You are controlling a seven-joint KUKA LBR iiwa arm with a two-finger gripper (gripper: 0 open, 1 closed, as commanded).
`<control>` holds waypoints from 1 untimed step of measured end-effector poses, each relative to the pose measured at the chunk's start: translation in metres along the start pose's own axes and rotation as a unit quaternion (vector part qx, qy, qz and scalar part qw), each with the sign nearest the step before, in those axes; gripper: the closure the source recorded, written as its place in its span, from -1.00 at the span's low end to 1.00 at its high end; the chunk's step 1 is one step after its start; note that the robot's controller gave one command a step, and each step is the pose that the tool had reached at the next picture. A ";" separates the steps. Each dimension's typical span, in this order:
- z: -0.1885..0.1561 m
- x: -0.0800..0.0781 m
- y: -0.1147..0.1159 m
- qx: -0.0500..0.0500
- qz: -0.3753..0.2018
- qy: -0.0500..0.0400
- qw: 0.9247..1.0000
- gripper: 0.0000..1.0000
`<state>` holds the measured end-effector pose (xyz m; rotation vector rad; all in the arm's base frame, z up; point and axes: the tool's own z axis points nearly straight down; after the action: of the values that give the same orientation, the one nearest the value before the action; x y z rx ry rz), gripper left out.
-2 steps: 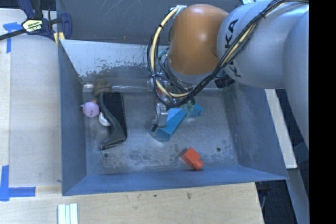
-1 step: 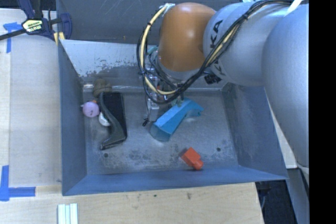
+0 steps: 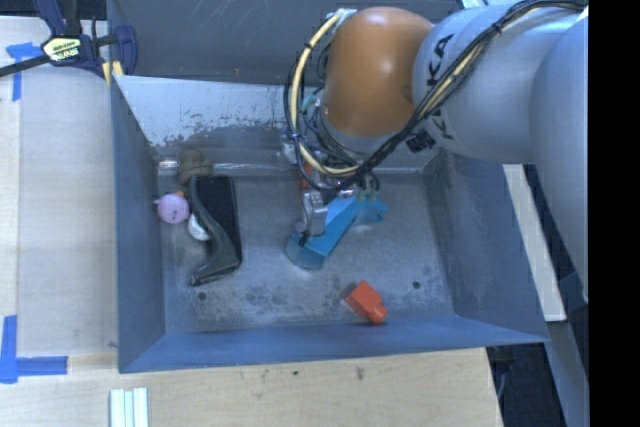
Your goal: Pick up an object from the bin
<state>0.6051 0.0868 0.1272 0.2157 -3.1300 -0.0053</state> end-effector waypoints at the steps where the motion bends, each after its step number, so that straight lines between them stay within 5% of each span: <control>1: -0.020 0.004 -0.064 0.002 -0.094 -0.003 0.996 -1.00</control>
Offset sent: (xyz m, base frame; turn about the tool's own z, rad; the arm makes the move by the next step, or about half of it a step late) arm -0.0709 -0.0466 0.0249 -0.2328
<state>0.6104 0.0224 0.1475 0.5089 -3.1022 0.0001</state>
